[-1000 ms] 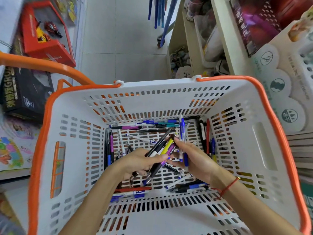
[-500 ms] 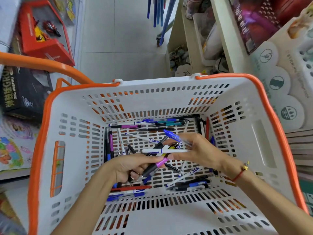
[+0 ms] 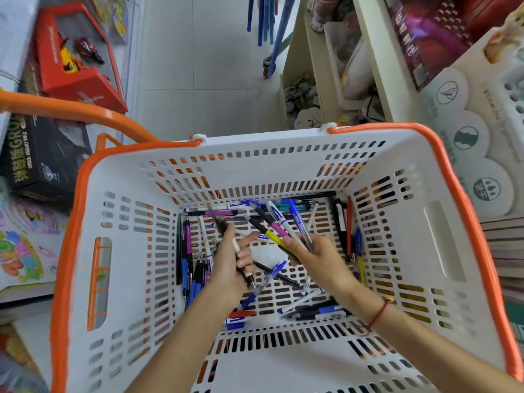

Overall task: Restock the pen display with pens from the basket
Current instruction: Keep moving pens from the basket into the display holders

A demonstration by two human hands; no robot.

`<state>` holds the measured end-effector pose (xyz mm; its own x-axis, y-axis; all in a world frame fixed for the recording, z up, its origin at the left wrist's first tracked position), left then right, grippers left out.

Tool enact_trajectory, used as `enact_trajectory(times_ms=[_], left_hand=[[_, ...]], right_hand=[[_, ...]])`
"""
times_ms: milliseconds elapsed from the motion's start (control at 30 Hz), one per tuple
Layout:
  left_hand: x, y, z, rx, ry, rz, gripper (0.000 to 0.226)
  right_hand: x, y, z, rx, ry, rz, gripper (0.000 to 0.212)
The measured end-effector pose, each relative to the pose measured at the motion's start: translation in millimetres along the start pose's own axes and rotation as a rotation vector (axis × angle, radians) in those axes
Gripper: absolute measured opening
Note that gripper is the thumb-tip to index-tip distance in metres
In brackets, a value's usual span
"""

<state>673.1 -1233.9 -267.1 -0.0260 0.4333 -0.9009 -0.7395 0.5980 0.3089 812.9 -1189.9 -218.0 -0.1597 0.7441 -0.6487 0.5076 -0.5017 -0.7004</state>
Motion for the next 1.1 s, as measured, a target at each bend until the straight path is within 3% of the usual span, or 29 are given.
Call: enact_trajectory(times_ms=[133, 200, 333, 467, 600, 800, 967, 1100], left_hand=[[-5, -4, 9, 0.258, 0.093, 0.153, 0.061], [-6, -3, 7, 0.373, 0.173, 0.229, 0.05], [-6, 6, 10, 0.468, 0.178, 0.37, 0.044], [0, 10, 8, 0.529, 0.117, 0.349, 0.047], [8, 13, 1, 0.364, 0.004, 0.196, 0.037], [5, 11, -2, 0.151, -0.198, 0.035, 0.026], [0, 11, -2, 0.101, -0.275, 0.004, 0.025], [4, 7, 2, 0.037, -0.286, 0.067, 0.031]], right_hand=[[-8, -3, 22, 0.218, 0.016, 0.036, 0.032], [-11, -8, 30, 0.276, -0.033, 0.038, 0.026], [-7, -5, 29, 0.17, -0.046, 0.077, 0.04], [3, 3, 17, 0.109, -0.054, 0.138, 0.045], [9, 5, -1, 0.17, 0.012, 0.159, 0.037], [10, 14, 0, 0.344, -0.115, 0.276, 0.029], [6, 8, 2, 0.264, -0.175, 0.187, 0.011], [-1, 6, 7, 0.251, -0.079, 0.09, 0.025]])
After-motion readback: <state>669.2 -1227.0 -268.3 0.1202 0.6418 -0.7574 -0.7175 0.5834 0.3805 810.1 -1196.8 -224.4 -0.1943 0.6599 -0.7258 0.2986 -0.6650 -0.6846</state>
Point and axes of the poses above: each hand's wrist, its own x-axis towards the middle knuckle, its own z-axis out of the palm, y = z × x, the point moved 7 cm from there along x, towards the middle knuckle, and after that the axes turned 5 degrees about z, right-handed, at the moved point
